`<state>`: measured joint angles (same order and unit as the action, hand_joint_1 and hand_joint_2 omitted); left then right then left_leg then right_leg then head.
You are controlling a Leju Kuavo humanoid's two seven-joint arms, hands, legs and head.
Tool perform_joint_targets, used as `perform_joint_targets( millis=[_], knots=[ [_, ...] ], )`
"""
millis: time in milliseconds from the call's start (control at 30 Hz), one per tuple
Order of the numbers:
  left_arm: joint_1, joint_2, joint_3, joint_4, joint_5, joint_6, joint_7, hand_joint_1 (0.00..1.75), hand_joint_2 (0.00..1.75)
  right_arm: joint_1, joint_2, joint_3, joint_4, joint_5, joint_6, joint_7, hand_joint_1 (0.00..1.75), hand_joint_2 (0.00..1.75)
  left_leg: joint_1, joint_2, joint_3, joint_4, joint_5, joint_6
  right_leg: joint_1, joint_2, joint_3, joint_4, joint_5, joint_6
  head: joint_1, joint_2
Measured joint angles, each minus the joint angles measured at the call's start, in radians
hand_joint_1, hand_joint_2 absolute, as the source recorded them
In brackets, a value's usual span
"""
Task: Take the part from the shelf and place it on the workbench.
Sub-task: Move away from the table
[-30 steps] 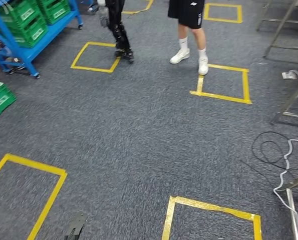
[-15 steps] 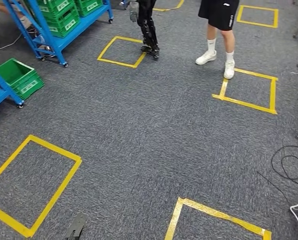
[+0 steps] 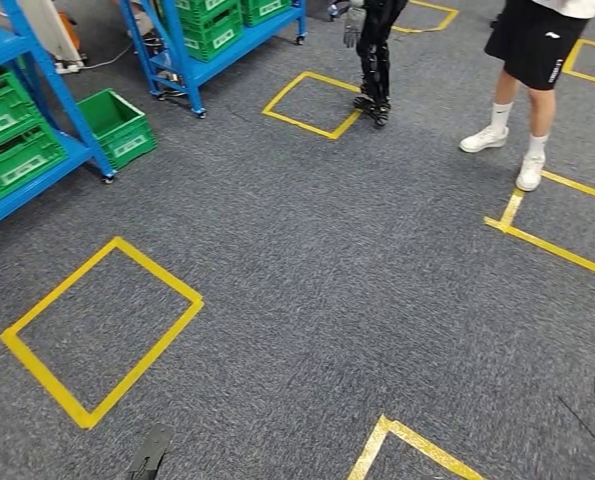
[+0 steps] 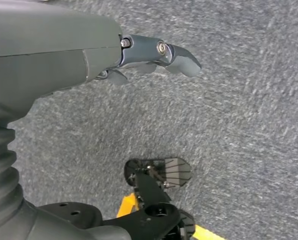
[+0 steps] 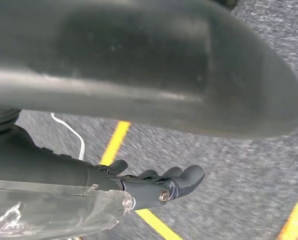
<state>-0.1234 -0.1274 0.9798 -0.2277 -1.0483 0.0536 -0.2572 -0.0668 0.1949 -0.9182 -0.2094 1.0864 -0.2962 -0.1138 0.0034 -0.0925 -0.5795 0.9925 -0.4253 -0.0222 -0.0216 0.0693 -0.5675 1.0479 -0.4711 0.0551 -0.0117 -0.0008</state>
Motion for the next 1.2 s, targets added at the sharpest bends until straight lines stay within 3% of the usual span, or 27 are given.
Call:
perform_joint_targets(
  millis=[33, 100, 167, 233, 267, 300, 333, 400, 467, 533, 600, 667, 767, 800, 833, 867, 900, 967, 1033, 1100, 1133, 1200],
  knots=[
    [0.001, 0.001, 0.0, 0.0, 0.0, 0.0, 0.0, 0.0, 1.75, -0.001, 0.0, 0.0, 0.0, 0.001, 0.0, 0.0, 0.0, 0.0, 0.001, -0.009, -0.004, 0.0, 0.003, -0.007, 0.0, 0.01, 0.004, -0.009, -0.003, -0.006, 0.0, 0.0],
    [0.005, 0.001, 0.0, 0.0, 0.0, 0.0, 0.0, 0.0, 1.75, -0.002, 0.0, 0.0, 0.0, 0.002, 0.0, 0.0, 0.0, 0.0, 0.005, -0.015, -0.009, -0.003, 0.006, -0.017, 0.004, -0.007, 0.004, -0.011, 0.001, -0.022, 0.0, 0.0],
    [0.006, 0.002, 0.0, 0.0, 0.0, 0.0, 0.001, 0.0, 1.75, -0.002, 0.0, 0.0, 0.0, 0.004, -0.001, 0.0, 0.0, 0.0, 0.004, 0.019, -0.028, 0.033, -0.022, -0.024, 0.005, -0.029, 0.004, -0.014, 0.004, -0.038, -0.007, 0.0],
    [0.001, 0.0, 0.0, 0.0, 0.0, 0.0, 0.001, 0.0, 1.75, 0.0, 0.0, 0.0, 0.0, 0.004, -0.001, 0.0, 0.0, 0.0, 0.003, 0.063, -0.085, 0.153, -0.087, -0.03, 0.007, -0.056, 0.003, -0.015, 0.004, -0.048, -0.014, 0.0],
    [0.0, -0.001, 0.0, 0.0, 0.0, 0.0, 0.001, 0.0, 1.75, 0.001, 0.0, 0.0, 0.0, 0.005, -0.001, 0.0, 0.0, 0.0, 0.003, 0.071, -0.119, 0.223, -0.117, -0.032, 0.01, -0.071, 0.002, -0.015, 0.003, -0.05, -0.015, 0.0],
    [0.001, -0.002, -0.001, 0.0, 0.0, 0.0, 0.001, 0.0, 1.75, 0.002, -0.001, 0.0, 0.0, 0.005, -0.001, 0.0, 0.0, 0.0, 0.003, 0.074, -0.143, 0.274, -0.132, -0.032, 0.011, -0.084, 0.002, -0.015, 0.002, -0.051, -0.015, 0.0],
    [0.002, -0.002, -0.001, 0.0, 0.0, 0.0, 0.002, 0.0, 1.75, 0.002, -0.001, 0.0, 0.0, 0.006, -0.001, 0.0, 0.0, 0.0, 0.003, 0.075, -0.15, 0.291, -0.129, -0.032, 0.012, -0.097, 0.002, -0.015, 0.002, -0.052, -0.015, 0.0],
    [0.004, -0.001, -0.001, 0.0, 0.0, 0.0, 0.002, 0.0, 1.75, 0.0, -0.001, 0.0, 0.0, 0.006, -0.001, 0.0, 0.0, 0.0, 0.002, 0.086, -0.106, 0.211, -0.073, -0.028, 0.013, -0.119, 0.005, -0.015, 0.0, -0.05, -0.015, 0.0],
    [0.002, 0.0, -0.001, 0.0, 0.0, 0.0, 0.002, 0.0, 1.75, -0.001, -0.001, 0.0, 0.0, 0.006, -0.001, 0.0, 0.0, 0.0, -0.005, 0.136, -0.032, 0.074, -0.019, -0.019, 0.017, -0.139, 0.009, -0.013, -0.005, -0.044, -0.016, 0.0],
    [-0.002, 0.0, -0.002, 0.0, 0.0, 0.0, 0.002, 0.0, 1.75, 0.0, -0.001, 0.0, 0.001, 0.006, -0.001, 0.001, 0.0, 0.0, -0.014, 0.171, 0.0, 0.008, -0.009, -0.008, 0.023, -0.157, 0.013, -0.014, -0.009, -0.034, -0.015, 0.0],
    [0.0, 0.0, -0.002, 0.0, 0.0, 0.0, 0.002, 0.0, 1.75, -0.001, -0.001, 0.0, 0.001, 0.006, -0.001, 0.002, 0.0, 0.0, -0.014, 0.152, -0.001, 0.0, -0.008, 0.002, 0.024, -0.177, 0.017, -0.018, -0.012, -0.025, -0.014, 0.0],
    [0.004, 0.0, -0.002, 0.0, 0.0, 0.0, 0.003, 0.0, 1.75, -0.002, -0.001, 0.0, 0.001, 0.007, -0.001, 0.003, 0.0, 0.0, -0.008, 0.129, 0.002, -0.006, -0.004, 0.012, 0.021, -0.154, 0.01, 0.008, -0.034, -0.015, -0.012, 0.0],
    [0.001, 0.0, -0.005, 0.0, 0.0, 0.0, 0.004, 0.0, 1.75, 0.0, -0.001, 0.0, 0.001, 0.006, -0.002, 0.006, 0.0, 0.0, -0.003, 0.092, 0.003, -0.009, -0.002, 0.023, 0.016, -0.085, -0.074, 0.191, -0.122, -0.006, -0.003, 0.0],
    [0.001, -0.001, -0.006, 0.0, 0.0, 0.0, 0.004, 0.0, 1.75, 0.002, -0.001, 0.0, 0.001, 0.006, -0.002, 0.007, 0.0, 0.0, -0.003, 0.079, 0.003, -0.008, -0.002, 0.024, 0.016, -0.078, -0.105, 0.247, -0.139, -0.004, -0.002, 0.0],
    [0.003, -0.002, -0.006, 0.0, 0.0, 0.0, 0.004, 0.0, 1.75, 0.003, -0.001, -0.001, 0.001, 0.005, -0.002, 0.008, 0.0, 0.0, -0.002, 0.066, 0.004, -0.008, -0.002, 0.024, 0.016, -0.075, -0.12, 0.27, -0.136, -0.003, -0.002, 0.0],
    [0.004, -0.002, -0.006, 0.0, 0.0, 0.0, 0.004, 0.0, 1.75, 0.003, -0.001, -0.001, 0.001, 0.005, -0.002, 0.009, 0.0, 0.0, -0.001, 0.052, 0.005, -0.008, -0.002, 0.023, 0.015, -0.073, -0.117, 0.252, -0.114, -0.003, -0.002, 0.0],
    [0.004, -0.003, -0.007, 0.0, 0.0, 0.0, 0.004, 0.0, 1.75, 0.003, -0.001, -0.001, 0.001, 0.004, -0.002, 0.009, 0.0, 0.0, 0.0, 0.038, 0.006, -0.007, -0.002, 0.02, 0.012, -0.067, -0.093, 0.196, -0.076, -0.002, -0.002, 0.0],
    [0.003, -0.002, -0.007, 0.0, 0.0, 0.0, 0.004, 0.0, 1.75, 0.003, -0.001, -0.001, 0.001, 0.004, -0.003, 0.008, 0.0, 0.0, 0.002, 0.011, 0.006, -0.001, -0.003, 0.01, 0.002, -0.023, -0.03, 0.057, -0.015, 0.001, 0.0, 0.0],
    [0.003, -0.002, -0.008, 0.0, 0.0, 0.0, 0.004, 0.0, 1.75, 0.001, 0.0, -0.001, 0.002, 0.003, -0.003, 0.008, 0.0, 0.0, 0.002, -0.008, 0.0, 0.001, -0.001, -0.004, -0.003, 0.01, 0.0, -0.007, 0.001, -0.004, 0.0, 0.0],
    [0.006, 0.0, -0.008, 0.0, 0.0, 0.0, 0.004, 0.0, 1.75, -0.001, 0.0, -0.001, 0.002, 0.003, -0.003, 0.008, 0.0, 0.0, 0.005, -0.023, -0.005, -0.005, 0.005, -0.016, 0.0, -0.003, 0.002, -0.01, 0.003, -0.02, -0.001, 0.0],
    [0.008, 0.0, -0.008, 0.0, 0.0, 0.0, 0.004, 0.0, 1.75, -0.001, 0.0, -0.002, 0.002, 0.003, -0.003, 0.008, 0.0, 0.0, 0.005, -0.016, -0.007, -0.003, 0.003, -0.021, 0.001, -0.012, 0.002, -0.011, 0.005, -0.028, -0.003, 0.0],
    [0.007, 0.001, -0.008, 0.0, -0.001, 0.0, 0.004, 0.0, 1.75, 0.0, 0.0, -0.003, 0.002, 0.002, -0.004, 0.007, 0.0, 0.0, 0.003, 0.025, -0.033, 0.049, -0.032, -0.028, 0.001, -0.036, 0.002, -0.014, 0.008, -0.041, -0.011, 0.0]
  ],
)
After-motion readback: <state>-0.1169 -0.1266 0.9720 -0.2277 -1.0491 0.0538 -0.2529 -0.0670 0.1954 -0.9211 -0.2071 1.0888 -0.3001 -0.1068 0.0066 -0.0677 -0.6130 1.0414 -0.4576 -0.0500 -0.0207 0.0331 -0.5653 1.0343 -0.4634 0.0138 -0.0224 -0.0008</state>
